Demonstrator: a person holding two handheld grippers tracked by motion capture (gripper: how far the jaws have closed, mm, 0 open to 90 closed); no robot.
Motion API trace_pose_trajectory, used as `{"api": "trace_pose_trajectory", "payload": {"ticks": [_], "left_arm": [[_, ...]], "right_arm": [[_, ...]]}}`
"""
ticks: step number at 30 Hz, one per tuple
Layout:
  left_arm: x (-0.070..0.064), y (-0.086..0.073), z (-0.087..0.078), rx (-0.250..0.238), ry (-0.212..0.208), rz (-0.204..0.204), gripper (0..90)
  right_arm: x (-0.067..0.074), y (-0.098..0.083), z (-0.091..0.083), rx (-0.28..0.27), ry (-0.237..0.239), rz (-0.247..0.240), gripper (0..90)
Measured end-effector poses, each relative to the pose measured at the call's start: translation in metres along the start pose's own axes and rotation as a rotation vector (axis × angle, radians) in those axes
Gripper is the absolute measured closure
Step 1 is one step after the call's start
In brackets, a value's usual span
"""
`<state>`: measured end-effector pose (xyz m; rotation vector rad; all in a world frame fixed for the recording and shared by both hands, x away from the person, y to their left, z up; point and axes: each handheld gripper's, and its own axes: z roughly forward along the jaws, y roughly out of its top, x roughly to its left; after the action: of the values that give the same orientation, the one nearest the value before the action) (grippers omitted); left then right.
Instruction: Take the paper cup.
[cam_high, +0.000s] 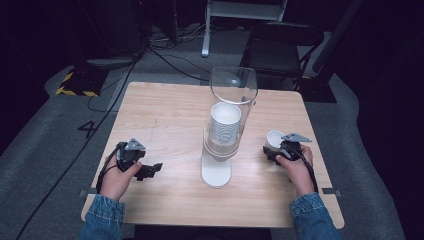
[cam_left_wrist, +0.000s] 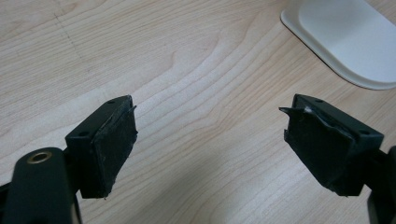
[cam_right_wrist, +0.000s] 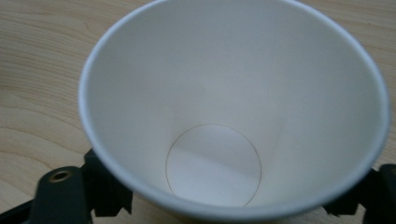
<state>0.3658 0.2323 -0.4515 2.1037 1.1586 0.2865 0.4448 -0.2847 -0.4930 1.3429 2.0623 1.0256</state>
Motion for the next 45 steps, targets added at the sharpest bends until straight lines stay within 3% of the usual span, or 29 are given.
{"api": "trace_pose_trajectory", "payload": {"ticks": [12, 26, 29, 34, 39, 45], "left_arm": [[0.000, 0.001, 0.001, 0.001, -0.004, -0.007, 16.5], [-0.001, 0.000, -0.005, 0.001, -0.012, 0.016, 16.5], [-0.005, 0.000, -0.006, -0.002, -0.005, 0.020, 16.4], [-0.008, -0.008, -0.012, -0.025, -0.006, 0.064, 16.6], [-0.011, -0.017, -0.016, -0.028, -0.017, 0.079, 16.3], [-0.018, -0.019, -0.017, -0.019, -0.055, 0.111, 16.3]], "right_arm": [[0.002, 0.002, -0.017, 0.003, 0.034, -0.009, 16.2], [0.008, 0.008, -0.065, -0.074, 0.049, -0.030, 16.2], [0.013, 0.010, -0.076, -0.090, 0.078, -0.028, 16.3], [0.026, 0.011, -0.093, -0.128, 0.146, -0.023, 16.3], [0.045, 0.009, -0.104, -0.156, 0.244, -0.060, 17.9], [0.066, 0.004, -0.110, -0.137, 0.313, -0.111, 19.1]]}}
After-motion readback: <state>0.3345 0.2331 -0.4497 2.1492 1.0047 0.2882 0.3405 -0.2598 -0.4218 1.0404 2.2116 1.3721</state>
